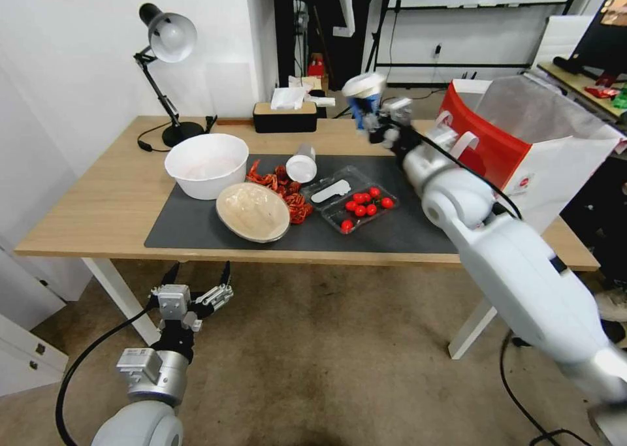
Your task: Pick up the trash from the table and place it into the takeout bag.
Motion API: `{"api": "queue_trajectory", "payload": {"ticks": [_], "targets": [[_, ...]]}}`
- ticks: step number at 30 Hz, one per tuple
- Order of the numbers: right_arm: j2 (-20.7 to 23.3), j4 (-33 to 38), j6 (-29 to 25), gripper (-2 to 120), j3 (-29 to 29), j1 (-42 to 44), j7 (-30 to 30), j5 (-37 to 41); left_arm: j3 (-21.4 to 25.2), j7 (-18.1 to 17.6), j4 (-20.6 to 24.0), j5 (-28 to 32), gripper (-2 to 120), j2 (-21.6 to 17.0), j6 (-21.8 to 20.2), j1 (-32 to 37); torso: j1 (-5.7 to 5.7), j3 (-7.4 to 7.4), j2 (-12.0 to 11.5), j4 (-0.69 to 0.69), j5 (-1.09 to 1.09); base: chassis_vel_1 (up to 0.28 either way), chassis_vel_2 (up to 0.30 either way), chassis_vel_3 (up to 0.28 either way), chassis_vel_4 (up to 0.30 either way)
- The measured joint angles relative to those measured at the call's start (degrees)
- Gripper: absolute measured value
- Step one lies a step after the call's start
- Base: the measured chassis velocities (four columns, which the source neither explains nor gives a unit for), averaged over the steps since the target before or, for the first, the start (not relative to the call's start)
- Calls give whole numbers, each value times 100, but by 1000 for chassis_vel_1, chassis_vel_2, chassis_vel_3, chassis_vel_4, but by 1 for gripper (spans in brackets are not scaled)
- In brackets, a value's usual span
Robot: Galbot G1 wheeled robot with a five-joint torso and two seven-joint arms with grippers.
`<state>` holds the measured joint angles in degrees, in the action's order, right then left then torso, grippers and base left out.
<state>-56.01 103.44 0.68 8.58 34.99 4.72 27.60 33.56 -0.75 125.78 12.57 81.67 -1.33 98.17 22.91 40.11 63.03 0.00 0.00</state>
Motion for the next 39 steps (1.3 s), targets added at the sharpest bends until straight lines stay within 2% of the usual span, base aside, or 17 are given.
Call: {"api": "queue_trajectory", "payload": {"ticks": [2,4,5,6,9,18,20,22,25,26,28,29,32,33,35,37,39], "targets": [[70,101,-183,8,182,125,110,-34,-6,1,-15,-1,100,0,2,1,0,0,0,-1,-1,0,0,0,0],[215,315,-241,7,555,360,562,-147,-34,4,-39,-4,100,3,4,-5,0,0,0,0,0,0,0,0,0],[267,402,-126,7,685,454,839,-201,-49,5,-49,-5,100,8,5,-7,0,0,0,1,0,0,0,0,0],[267,402,-126,7,685,454,839,-201,-49,5,-49,-5,100,8,5,-7,0,0,0,1,0,0,0,0,0],[384,542,400,7,961,675,1605,-257,-66,9,-67,-7,100,8,8,-13,0,0,0,-1,-2,0,0,0,0],[470,480,593,7,1058,696,1808,-150,-66,81,-32,4,100,-6,10,-10,1,0,0,1,0,0,0,0,0],[468,506,834,7,1051,667,1945,-118,-53,82,-23,6,100,-9,10,-9,1,0,0,1,0,0,0,0,0],[473,529,957,10,1052,656,1986,-108,-47,86,-19,7,100,-9,10,-4,1,0,0,1,-1,0,0,0,0],[533,515,1265,25,1100,576,2147,-29,-42,98,-6,7,100,-5,10,2,1,0,0,1,0,0,0,0,0],[533,515,1265,25,1100,576,2147,-29,-42,98,-6,7,100,-5,10,2,1,0,0,1,0,0,0,0,0],[582,484,1368,35,1142,547,2256,87,-46,98,0,5,100,-1,10,-1,1,0,0,0,-1,0,0,0,0],[582,484,1368,35,1142,547,2256,87,-46,98,0,5,100,-1,10,-1,1,0,0,0,-1,0,0,0,0],[661,525,1539,51,1194,554,2369,275,-60,98,2,-12,100,9,7,-4,1,0,0,0,0,0,0,0,0],[661,525,1539,51,1194,554,2369,275,-60,98,2,-12,100,9,7,-4,1,0,0,0,0,0,0,0,0],[694,537,1621,62,1204,552,2394,324,-66,98,15,-21,100,11,1,-6,1,0,0,0,0,0,0,0,0],[698,537,1633,65,1204,550,2395,328,-66,98,21,-23,100,11,0,-6,1,0,0,0,0,0,0,0,0],[712,572,1742,75,1205,548,2409,403,-64,96,38,-25,100,10,-3,0,1,0,-1,0,-1,0,0,0,0]]}}
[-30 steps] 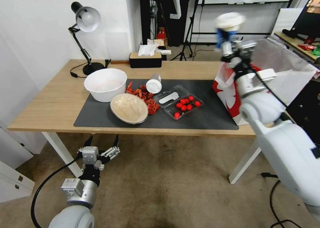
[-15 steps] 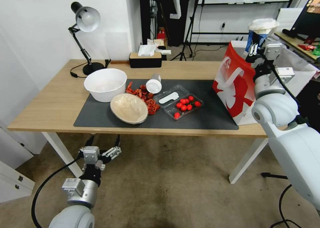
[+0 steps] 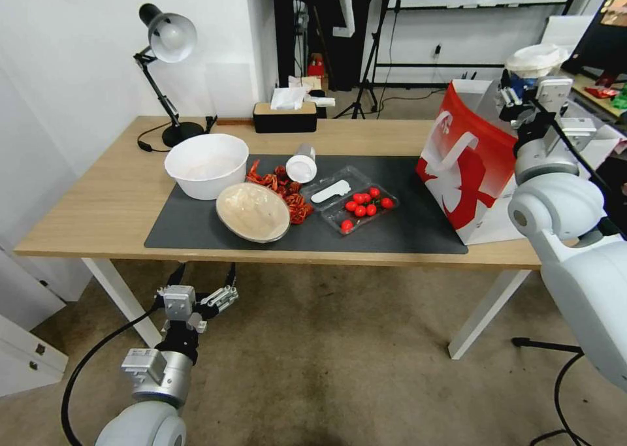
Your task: Pick up the trash from the table and place it into the takeout bag.
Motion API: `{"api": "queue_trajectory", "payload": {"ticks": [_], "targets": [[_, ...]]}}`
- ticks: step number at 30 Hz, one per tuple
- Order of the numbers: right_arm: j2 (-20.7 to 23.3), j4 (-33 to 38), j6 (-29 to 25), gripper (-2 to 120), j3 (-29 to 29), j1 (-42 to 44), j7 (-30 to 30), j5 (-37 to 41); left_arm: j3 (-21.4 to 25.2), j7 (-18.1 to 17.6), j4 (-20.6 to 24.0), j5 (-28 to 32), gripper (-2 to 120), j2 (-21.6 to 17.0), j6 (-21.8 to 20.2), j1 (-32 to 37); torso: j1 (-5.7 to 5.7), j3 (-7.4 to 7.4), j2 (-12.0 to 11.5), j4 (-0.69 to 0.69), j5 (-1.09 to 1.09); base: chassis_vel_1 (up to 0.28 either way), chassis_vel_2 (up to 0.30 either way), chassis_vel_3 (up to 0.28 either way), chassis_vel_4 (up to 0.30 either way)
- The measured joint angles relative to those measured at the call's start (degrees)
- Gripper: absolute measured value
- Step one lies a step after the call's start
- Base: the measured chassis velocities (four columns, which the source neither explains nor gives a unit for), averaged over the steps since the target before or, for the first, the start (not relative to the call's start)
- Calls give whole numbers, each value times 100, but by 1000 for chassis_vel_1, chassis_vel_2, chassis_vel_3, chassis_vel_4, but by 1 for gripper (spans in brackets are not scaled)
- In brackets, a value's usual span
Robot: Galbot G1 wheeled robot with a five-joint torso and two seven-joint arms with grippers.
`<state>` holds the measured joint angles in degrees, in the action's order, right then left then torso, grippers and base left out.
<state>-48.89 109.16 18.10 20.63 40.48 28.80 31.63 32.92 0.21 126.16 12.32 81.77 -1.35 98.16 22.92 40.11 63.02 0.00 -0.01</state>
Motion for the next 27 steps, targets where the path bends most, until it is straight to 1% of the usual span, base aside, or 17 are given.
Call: {"api": "queue_trajectory", "payload": {"ticks": [1,4,6,7,8,14,19,23,25,26,27], "targets": [[0,0,0,75,0,0,0,0,0,0,0,0,100,0,0,0,0,0,0,0,0,0,0,0,0],[63,110,442,91,0,-49,73,215,23,-5,34,0,100,-7,0,21,0,0,1,0,0,0,0,0,0],[71,116,472,92,-1,-58,80,230,24,-5,38,0,100,-7,0,23,0,0,0,0,0,0,0,0,0],[112,143,631,98,-3,-107,127,295,27,-7,52,0,100,-7,-1,31,0,0,0,0,1,0,0,0,0],[148,149,731,100,-5,-135,142,321,29,-8,66,0,100,-7,-1,33,1,0,0,0,1,0,0,0,0],[234,159,873,100,-4,-159,142,382,34,-12,71,0,100,-5,-1,38,0,0,0,0,1,0,0,0,0],[258,198,868,100,18,-141,112,537,32,-13,88,0,100,4,-1,31,0,0,0,0,1,0,0,0,0],[257,334,665,100,70,-62,52,760,38,-12,102,0,100,1,-4,28,0,0,0,0,1,0,0,0,0],[263,559,402,100,150,138,-36,1005,47,-9,105,2,100,-1,-7,27,0,0,0,1,1,0,0,0,0],[263,559,402,100,150,138,-36,1005,47,-9,105,2,100,-1,-7,27,0,0,0,1,1,0,0,0,0],[263,805,135,100,268,398,-150,1245,49,-5,108,7,100,-1,-8,26,0,0,0,2,2,0,0,0,0]]}}
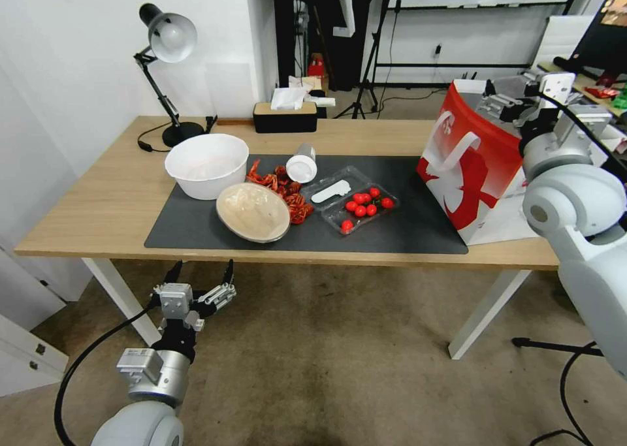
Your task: Pick up the trash from the table and place it into the takeout bag.
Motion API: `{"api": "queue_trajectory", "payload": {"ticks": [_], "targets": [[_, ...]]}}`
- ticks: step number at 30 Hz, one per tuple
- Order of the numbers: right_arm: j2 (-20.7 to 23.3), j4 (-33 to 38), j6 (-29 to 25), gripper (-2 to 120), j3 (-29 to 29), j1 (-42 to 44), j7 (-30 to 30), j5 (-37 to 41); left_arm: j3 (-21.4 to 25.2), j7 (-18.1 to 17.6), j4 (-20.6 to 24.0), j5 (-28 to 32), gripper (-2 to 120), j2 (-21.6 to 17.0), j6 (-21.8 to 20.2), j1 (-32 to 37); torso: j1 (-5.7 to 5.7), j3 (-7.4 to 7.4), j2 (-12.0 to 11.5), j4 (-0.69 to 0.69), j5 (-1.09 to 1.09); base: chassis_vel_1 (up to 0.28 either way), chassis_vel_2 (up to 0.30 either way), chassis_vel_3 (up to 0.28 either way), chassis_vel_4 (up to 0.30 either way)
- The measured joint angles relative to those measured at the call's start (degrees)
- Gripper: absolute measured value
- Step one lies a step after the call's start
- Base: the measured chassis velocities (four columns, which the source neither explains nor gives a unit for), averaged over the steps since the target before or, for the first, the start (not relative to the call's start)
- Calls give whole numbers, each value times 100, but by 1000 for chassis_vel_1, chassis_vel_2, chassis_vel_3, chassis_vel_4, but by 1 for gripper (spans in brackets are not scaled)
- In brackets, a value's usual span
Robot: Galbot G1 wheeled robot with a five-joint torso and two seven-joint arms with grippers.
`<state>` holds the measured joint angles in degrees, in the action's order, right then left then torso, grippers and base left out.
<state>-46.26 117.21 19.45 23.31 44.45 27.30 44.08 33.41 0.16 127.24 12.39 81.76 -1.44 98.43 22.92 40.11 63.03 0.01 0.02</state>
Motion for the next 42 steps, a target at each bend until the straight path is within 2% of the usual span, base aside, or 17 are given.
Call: {"api": "queue_trajectory", "payload": {"ticks": [1,4,5,6,8,9,11,12,15,24,26,32,42], "targets": [[-21,231,-264,100,130,322,-165,174,2,1,0,3,100,0,-1,0,0,0,0,-1,0,0,0,0,0],[-77,452,-504,100,261,728,-426,241,4,4,0,9,100,-2,-1,-2,0,-1,0,-2,0,0,0,0,0],[-170,626,-821,100,325,1136,-693,242,6,11,1,20,100,-9,-1,-4,0,0,0,-2,-3,0,0,0,0],[-170,626,-821,100,325,1136,-693,242,6,11,1,20,100,-9,-1,-4,0,0,0,-2,-3,0,0,0,0],[-444,879,-1344,100,415,2038,-1109,-3,7,19,0,38,100,-18,-1,-11,0,0,0,-1,-2,0,0,0,0],[-444,879,-1344,100,415,2038,-1109,-3,7,19,0,38,100,-18,-1,-11,0,0,0,-1,-2,0,0,0,0],[-734,970,-1833,100,423,2730,-1340,-361,8,25,0,56,100,-27,1,-10,-1,-1,0,-4,-2,0,0,0,0],[-734,970,-1833,100,423,2730,-1340,-361,8,25,0,56,100,-27,1,-10,-1,-1,0,-4,-2,0,0,0,0],[-1121,994,-2511,100,300,3533,-1557,-851,18,33,0,93,100,-56,6,4,0,-1,0,-1,-1,0,0,0,0],[-1487,648,-3140,100,154,4409,-1746,-1517,3,39,19,119,100,-98,8,19,-1,0,0,-2,-2,0,0,0,0],[-1588,372,-3537,100,74,4636,-1858,-1666,2,40,20,126,100,-113,9,26,-1,0,0,-1,-1,0,0,0,0],[-1772,4,-3828,100,-41,4899,-1999,-1823,14,42,22,149,100,-143,11,24,-1,0,0,-1,-1,0,0,0,0],[-1822,-147,-3842,100,-86,4995,-2017,-1882,25,44,-31,188,100,-164,12,-11,0,0,-1,-1,-2,0,0,0,0]]}}
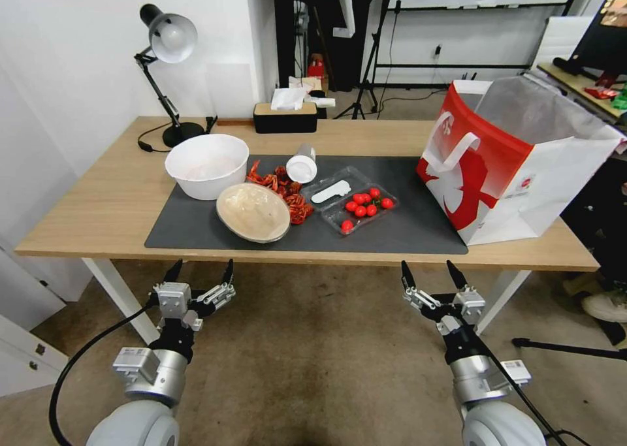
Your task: Pick up the trash from the table and place it into the takeout bag.
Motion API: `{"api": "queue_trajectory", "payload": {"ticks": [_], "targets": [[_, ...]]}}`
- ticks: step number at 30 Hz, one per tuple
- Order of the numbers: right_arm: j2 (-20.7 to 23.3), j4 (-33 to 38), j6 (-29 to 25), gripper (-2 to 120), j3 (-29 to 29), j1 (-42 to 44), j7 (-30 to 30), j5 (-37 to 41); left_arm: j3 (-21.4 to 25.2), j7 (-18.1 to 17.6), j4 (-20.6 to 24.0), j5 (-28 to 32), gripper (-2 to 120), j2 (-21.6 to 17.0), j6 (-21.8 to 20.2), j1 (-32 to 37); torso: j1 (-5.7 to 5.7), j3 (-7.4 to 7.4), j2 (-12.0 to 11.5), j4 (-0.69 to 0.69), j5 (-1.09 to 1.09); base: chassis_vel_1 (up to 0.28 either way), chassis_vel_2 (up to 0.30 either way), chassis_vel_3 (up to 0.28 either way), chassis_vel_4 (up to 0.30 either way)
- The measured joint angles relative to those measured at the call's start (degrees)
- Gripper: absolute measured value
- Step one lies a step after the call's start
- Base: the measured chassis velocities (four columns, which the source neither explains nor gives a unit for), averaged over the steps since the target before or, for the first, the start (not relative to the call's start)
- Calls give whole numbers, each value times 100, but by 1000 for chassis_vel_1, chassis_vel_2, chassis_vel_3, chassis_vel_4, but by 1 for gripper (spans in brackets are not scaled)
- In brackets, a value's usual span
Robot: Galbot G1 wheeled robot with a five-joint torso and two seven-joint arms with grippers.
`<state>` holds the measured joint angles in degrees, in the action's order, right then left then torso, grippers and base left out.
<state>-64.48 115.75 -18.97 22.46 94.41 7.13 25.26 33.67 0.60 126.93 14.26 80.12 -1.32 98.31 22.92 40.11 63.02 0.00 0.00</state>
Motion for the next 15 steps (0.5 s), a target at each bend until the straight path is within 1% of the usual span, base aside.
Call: {"api": "queue_trajectory", "payload": {"ticks": [5,6,8,9,10,11,12,13,14,15], "targets": [[-10,-37,13,100,-5,-6,-18,16,32,-29,-19,37,100,-50,0,-42,0,0,0,0,0,0,0,0,0],[-10,-37,27,100,-13,-10,-20,17,74,-43,-19,148,100,-146,-2,-101,0,0,0,1,0,0,0,0,0],[-10,-37,32,100,-14,-13,-20,17,85,-53,-16,208,100,-193,-10,-125,0,0,0,1,1,0,0,0,0],[-10,-27,40,100,-18,-25,-16,13,132,-123,39,511,100,-438,-134,-263,0,0,0,1,1,0,0,0,0],[-10,-27,40,100,-18,-25,-16,13,132,-123,39,511,100,-438,-134,-263,0,0,0,1,1,0,0,0,0],[-8,-19,48,100,-18,-35,-12,9,152,-191,81,742,100,-613,-253,-355,0,0,0,1,0,0,0,0,0],[0,1,60,100,-19,-46,-4,4,169,-314,133,1142,100,-856,-431,-495,0,0,0,0,0,0,0,0,0],[12,31,76,100,-19,-58,4,-3,179,-531,184,1801,100,-1173,-715,-687,0,0,0,0,0,0,0,0,0],[12,31,76,100,-19,-58,4,-3,179,-531,184,1801,100,-1173,-715,-687,0,0,0,0,0,0,0,0,0],[20,48,86,100,-20,-62,8,-9,179,-686,197,2263,100,-1355,-893,-809,0,0,0,0,1,0,0,0,0]]}}
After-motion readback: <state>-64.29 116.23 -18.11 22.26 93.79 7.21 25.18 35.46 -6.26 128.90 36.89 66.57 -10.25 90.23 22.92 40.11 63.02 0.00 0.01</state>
